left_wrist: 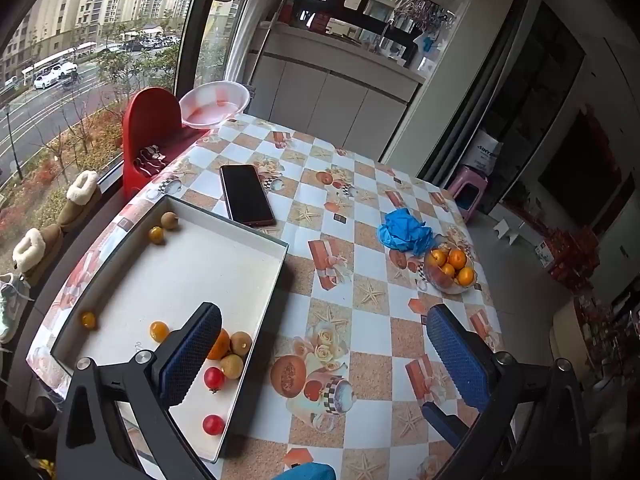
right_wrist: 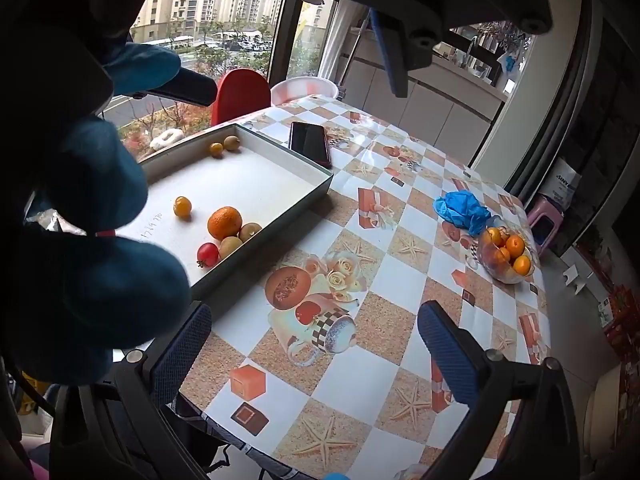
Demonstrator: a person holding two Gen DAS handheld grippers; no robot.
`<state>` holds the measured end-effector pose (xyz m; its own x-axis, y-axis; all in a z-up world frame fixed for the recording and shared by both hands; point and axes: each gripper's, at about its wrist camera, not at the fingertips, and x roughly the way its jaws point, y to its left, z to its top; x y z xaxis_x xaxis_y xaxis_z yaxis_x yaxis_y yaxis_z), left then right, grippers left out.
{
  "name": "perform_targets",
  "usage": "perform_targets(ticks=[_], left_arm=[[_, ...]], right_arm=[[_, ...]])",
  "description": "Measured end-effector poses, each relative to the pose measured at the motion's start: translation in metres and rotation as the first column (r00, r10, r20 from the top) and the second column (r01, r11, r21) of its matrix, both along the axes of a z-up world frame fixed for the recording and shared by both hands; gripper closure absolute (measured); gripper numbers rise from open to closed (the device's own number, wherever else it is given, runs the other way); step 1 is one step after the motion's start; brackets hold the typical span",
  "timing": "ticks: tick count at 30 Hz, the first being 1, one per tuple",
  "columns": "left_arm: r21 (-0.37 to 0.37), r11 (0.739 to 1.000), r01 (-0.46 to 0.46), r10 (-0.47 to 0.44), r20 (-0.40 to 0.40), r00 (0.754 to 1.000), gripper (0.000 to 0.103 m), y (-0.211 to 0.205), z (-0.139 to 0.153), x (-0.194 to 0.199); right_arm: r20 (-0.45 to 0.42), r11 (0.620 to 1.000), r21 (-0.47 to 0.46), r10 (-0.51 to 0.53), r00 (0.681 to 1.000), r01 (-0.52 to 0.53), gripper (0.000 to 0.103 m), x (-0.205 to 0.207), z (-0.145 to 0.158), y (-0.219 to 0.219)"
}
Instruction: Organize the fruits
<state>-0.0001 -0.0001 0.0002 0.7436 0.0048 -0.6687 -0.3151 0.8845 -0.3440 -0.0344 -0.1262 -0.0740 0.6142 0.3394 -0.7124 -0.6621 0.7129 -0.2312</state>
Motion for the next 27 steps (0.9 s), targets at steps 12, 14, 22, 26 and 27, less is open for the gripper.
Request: perform_targets(ticks=[12, 14, 22, 26, 27], left_arm=[[0.017, 1.0, -0.003, 0.003, 0.0, 1.0, 0.0, -0.0014, 0.0016, -0.0009], [0.016, 1.0, -0.001, 0.001, 0.0, 1.0, 0.0, 0.0005, 0.0016, -0.0014], [0.015, 1.0, 0.0, 0.0, -0.002, 1.0, 0.0, 0.0016, 0.0018, -0.0008], [0.016, 1.0, 0.0, 0.0, -0.003, 1.0, 0.0, 0.0016, 0.0019, -0.0007], [0.016, 1.0, 0.0, 0.0, -0.003, 1.0, 0.0, 0.0019, 0.0022, -0.0008]], right_arm=[[-0.003, 1.0, 0.003, 0.0, 1.0, 0.001, 0.0, 0.0068, 0.0025, 0.002], [-0.002, 1.0, 0.002, -0.002, 1.0, 0.002, 0.0, 0.0072, 0.0024, 0.0023], [-0.003, 1.0, 0.005, 0.0, 1.0, 0.0, 0.0, 0.0071, 0.0012, 0.0009], [-0.004, 1.0, 0.006, 0.0, 1.0, 0.0, 0.0, 0.0059, -0.0003, -0.0005], [-0.004, 1.0, 0.007, 0.0, 1.0, 0.0, 0.0, 0.0059, -0.0004, -0.0008]])
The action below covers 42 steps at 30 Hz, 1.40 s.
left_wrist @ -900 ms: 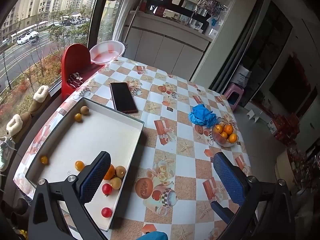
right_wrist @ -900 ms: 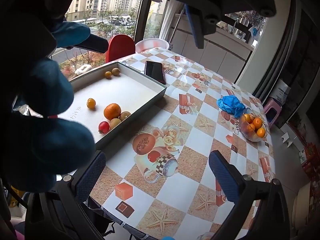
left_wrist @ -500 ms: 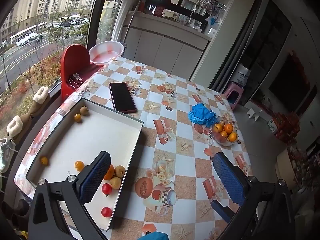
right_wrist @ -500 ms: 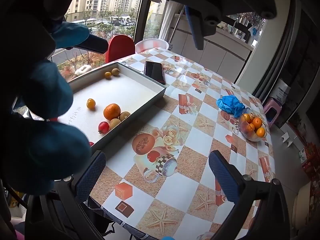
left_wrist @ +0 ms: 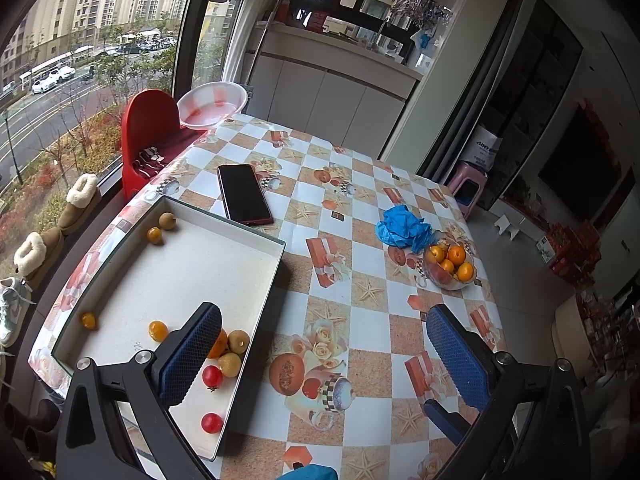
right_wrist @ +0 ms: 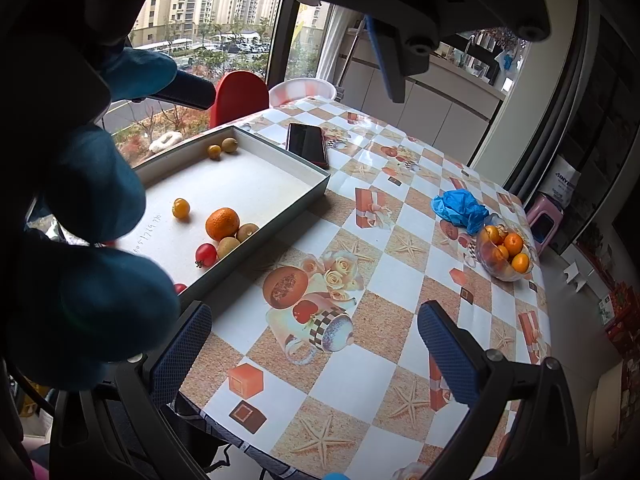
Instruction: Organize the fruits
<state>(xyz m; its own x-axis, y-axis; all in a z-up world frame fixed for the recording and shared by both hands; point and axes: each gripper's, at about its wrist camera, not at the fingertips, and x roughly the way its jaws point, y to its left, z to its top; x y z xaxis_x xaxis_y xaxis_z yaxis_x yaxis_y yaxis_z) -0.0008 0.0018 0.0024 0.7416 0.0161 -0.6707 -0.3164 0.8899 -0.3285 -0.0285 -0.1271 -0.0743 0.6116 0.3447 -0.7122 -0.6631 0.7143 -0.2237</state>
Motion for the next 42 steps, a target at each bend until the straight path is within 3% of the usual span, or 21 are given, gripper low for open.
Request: perform_targets(ticks=[17, 22, 25, 29, 32, 35, 38, 39, 42], left_arm=[[0.035, 0.999, 0.014, -0.013, -0.02, 1.0, 0.0, -0.025, -0.008, 0.007], [0.055, 0.998, 0.017, -0.015, -0.051, 0.999, 0.0, -0.035, -0.016, 0.021], [0.101, 0.994, 0.032, -0.019, -0.123, 0.992, 0.0, -0.049, -0.037, 0.038], [0.17, 0.98, 0.104, -0.059, -0.25, 0.966, 0.0, -0.086, -0.087, 0.068], [0.172, 0.97, 0.174, -0.113, -0.316, 0.942, 0.0, -0.123, -0.125, 0.092], [0.259, 0.936, 0.239, -0.148, -0.326, 0.934, 0.0, -0.163, -0.151, 0.114], [0.278, 0.918, 0.282, -0.179, -0.344, 0.922, 0.0, -0.192, -0.17, 0.135], [0.259, 0.925, 0.278, -0.196, -0.301, 0.933, 0.0, -0.196, -0.171, 0.138], [0.26, 0.93, 0.26, -0.189, -0.268, 0.945, 0.0, -0.207, -0.172, 0.15]], right_arm=[[-0.014, 0.999, 0.025, -0.033, 0.999, 0.034, 0.0, 0.004, -0.004, -0.021], [-0.073, 0.994, 0.02, -0.103, 0.992, 0.105, 0.0, 0.023, -0.019, -0.057], [-0.119, 0.973, -0.007, -0.23, 0.966, 0.23, 0.0, 0.046, -0.036, -0.101], [-0.202, 0.905, -0.016, -0.419, 0.885, 0.425, 0.0, 0.077, -0.06, -0.173], [-0.239, 0.86, -0.023, -0.499, 0.833, 0.509, 0.0, 0.088, -0.075, -0.214], [-0.26, 0.832, -0.02, -0.54, 0.8, 0.555, 0.0, 0.09, -0.088, -0.239], [-0.254, 0.829, 0.02, -0.537, 0.805, 0.559, 0.0, 0.086, -0.091, -0.248], [-0.246, 0.827, 0.023, -0.54, 0.805, 0.562, 0.0, 0.086, -0.091, -0.246], [-0.236, 0.82, 0.043, -0.547, 0.803, 0.571, 0.0, 0.089, -0.092, -0.246]])
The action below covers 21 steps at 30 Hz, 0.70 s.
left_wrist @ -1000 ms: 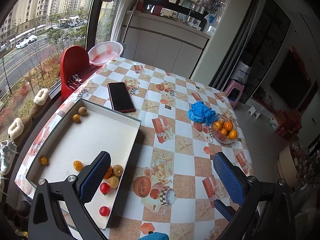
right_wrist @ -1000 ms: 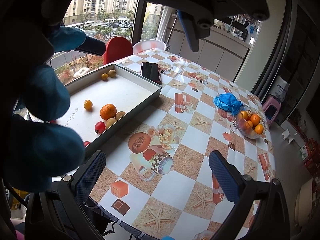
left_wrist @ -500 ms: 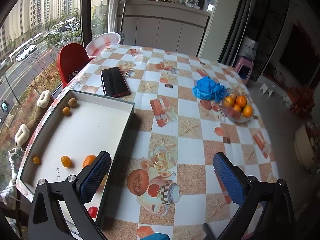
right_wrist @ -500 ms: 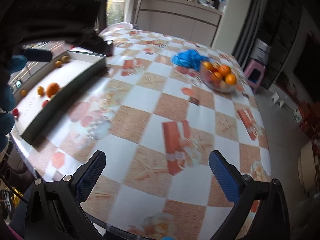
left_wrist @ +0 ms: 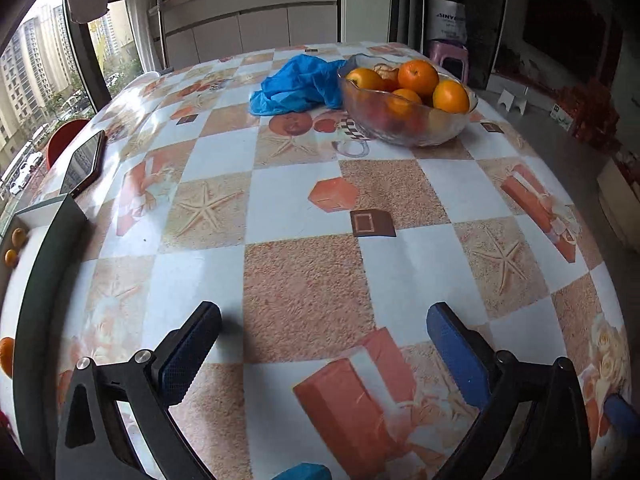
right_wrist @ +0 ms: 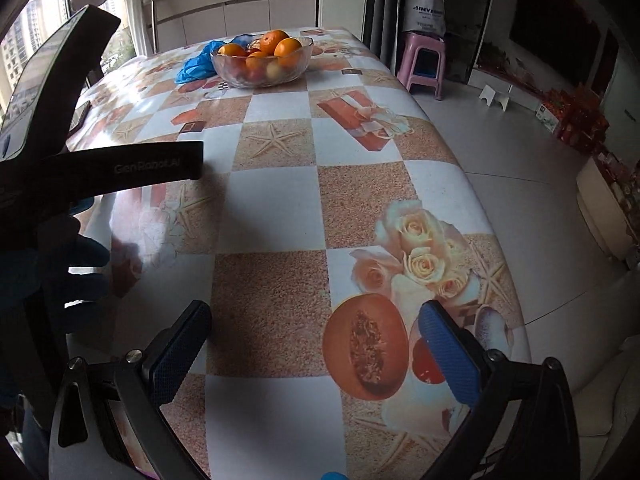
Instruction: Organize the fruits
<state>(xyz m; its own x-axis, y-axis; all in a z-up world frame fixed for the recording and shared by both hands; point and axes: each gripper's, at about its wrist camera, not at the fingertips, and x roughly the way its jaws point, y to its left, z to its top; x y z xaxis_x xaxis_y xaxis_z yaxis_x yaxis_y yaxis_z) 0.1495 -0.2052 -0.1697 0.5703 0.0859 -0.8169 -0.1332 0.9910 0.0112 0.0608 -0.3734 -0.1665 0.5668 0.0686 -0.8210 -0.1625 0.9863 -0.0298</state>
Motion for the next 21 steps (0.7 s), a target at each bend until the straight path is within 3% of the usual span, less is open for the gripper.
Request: perform_targets(ticks=[9, 21], left_arm=[[-0.009, 1.0, -0.009, 0.009, 0.0, 1.0, 0.0, -0.0023, 0.0009, 0.004], [-0.01, 1.0, -0.009, 0.009, -0.001, 1.0, 0.0, -0.0014, 0.0008, 0.0048]], right_arm=[[0.117, 1.0, 0.021, 0.008, 0.993, -0.011, 0.0, -0.0048, -0.0049, 0.0008], [0.114, 1.0, 0.019, 0.014, 0.993, -0.016, 0.0, -0.0015, -0.0048, 0.0009]])
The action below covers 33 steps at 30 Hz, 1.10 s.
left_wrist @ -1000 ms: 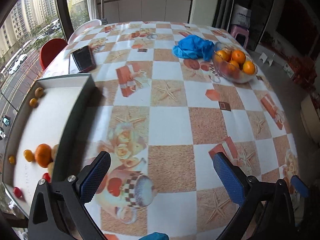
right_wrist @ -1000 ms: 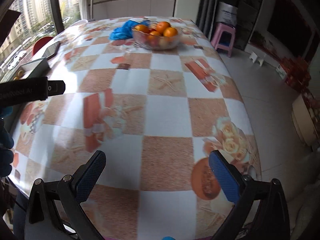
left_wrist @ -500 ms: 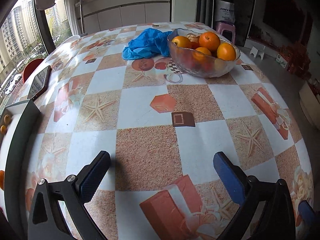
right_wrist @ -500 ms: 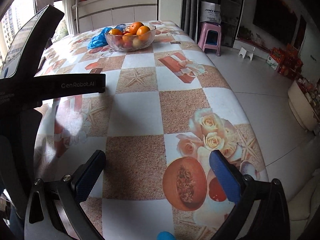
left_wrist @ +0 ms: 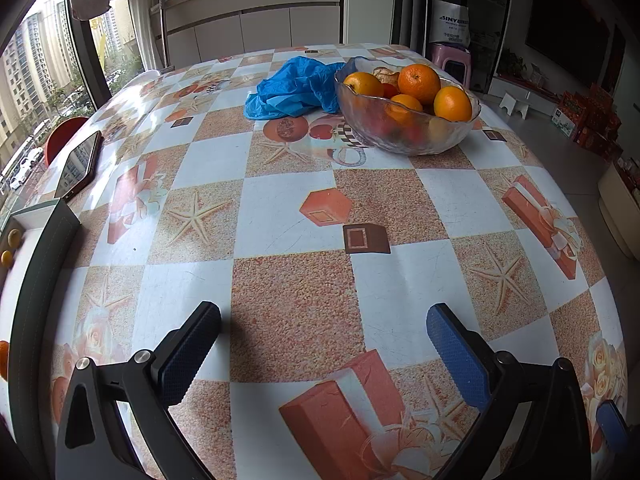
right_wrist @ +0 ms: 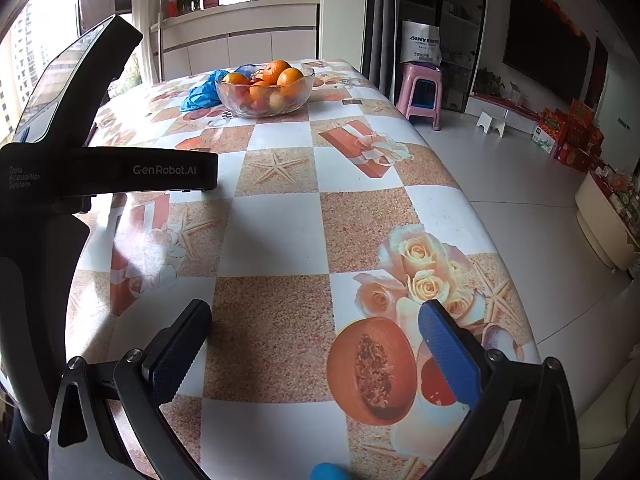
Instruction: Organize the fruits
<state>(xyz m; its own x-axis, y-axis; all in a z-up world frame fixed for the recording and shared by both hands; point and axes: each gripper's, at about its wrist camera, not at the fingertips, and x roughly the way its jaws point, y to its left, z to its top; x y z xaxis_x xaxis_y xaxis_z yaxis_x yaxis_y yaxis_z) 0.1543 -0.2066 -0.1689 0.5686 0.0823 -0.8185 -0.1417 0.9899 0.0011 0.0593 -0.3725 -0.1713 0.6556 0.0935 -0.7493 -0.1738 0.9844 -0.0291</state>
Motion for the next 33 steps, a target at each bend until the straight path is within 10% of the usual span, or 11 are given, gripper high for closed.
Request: perform_targets(ticks=[33], left_arm=[[-0.002, 1.0, 0.0, 0.0, -0.001, 1.0, 0.0, 0.0, 0.0, 0.0]], right_arm=[[-0.027, 1.0, -0.013, -0.008, 1.0, 0.008, 0.0, 0.009, 0.0, 0.01]])
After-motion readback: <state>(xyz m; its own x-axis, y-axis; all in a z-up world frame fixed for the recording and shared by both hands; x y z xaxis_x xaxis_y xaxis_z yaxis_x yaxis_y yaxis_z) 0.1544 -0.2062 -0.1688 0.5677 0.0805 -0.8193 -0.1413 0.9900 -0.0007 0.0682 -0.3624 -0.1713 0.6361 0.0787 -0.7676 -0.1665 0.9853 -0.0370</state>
